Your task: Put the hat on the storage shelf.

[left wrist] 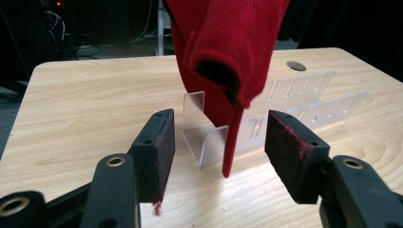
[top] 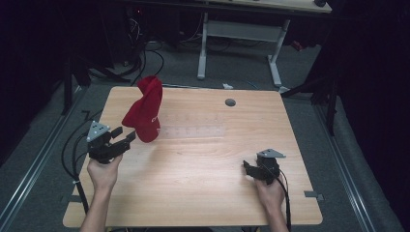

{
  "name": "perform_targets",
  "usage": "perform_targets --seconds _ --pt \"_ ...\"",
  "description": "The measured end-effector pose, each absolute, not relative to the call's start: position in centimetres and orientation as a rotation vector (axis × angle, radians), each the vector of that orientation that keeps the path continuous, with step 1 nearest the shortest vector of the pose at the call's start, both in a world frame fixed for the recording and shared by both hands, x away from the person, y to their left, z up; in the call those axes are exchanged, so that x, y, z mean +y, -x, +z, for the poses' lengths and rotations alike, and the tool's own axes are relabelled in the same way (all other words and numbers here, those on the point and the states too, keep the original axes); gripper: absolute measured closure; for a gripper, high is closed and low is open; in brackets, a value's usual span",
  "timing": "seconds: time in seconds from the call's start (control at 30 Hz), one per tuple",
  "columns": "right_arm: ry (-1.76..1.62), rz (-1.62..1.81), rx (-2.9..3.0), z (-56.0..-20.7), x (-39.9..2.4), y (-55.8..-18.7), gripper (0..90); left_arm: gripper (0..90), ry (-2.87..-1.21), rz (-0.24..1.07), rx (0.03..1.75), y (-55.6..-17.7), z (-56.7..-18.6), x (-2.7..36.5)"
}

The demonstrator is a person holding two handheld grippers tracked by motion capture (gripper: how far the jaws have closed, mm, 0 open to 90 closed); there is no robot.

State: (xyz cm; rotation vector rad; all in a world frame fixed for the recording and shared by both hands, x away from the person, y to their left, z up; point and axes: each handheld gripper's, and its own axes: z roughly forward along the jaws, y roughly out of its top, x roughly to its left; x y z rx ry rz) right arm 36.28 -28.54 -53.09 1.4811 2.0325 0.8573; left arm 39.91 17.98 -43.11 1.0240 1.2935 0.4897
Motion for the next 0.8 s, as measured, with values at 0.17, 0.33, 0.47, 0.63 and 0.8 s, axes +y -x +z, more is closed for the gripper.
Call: perform_targets --seconds 0.17,0.33,0.47,0.63,0.8 --pt "-1.481 0.857 2.032 -53.1 -28.5 -36.3 35.2 42.8 -1.031 0.481 1.295 -39.4 -43.5 18.1" --pt "-1.481 0.861 2.035 -53.1 -28.6 -36.3 34.7 41.6 -1.032 0.473 1.293 -38.7 -44.0 18.2" --pt "-1.482 0.863 2.035 -53.1 -28.6 -36.3 34.7 40.8 -1.032 0.46 1.304 -38.3 -44.4 18.3" --pt "-1.482 0.863 2.035 -53.1 -28.6 -36.3 34.6 39.2 -1.016 0.44 1.311 -37.9 -44.9 18.4" --pt "-1.481 0.862 2.035 -53.1 -28.6 -36.3 34.6 38.4 -1.016 0.442 1.314 -37.5 -45.4 18.0"
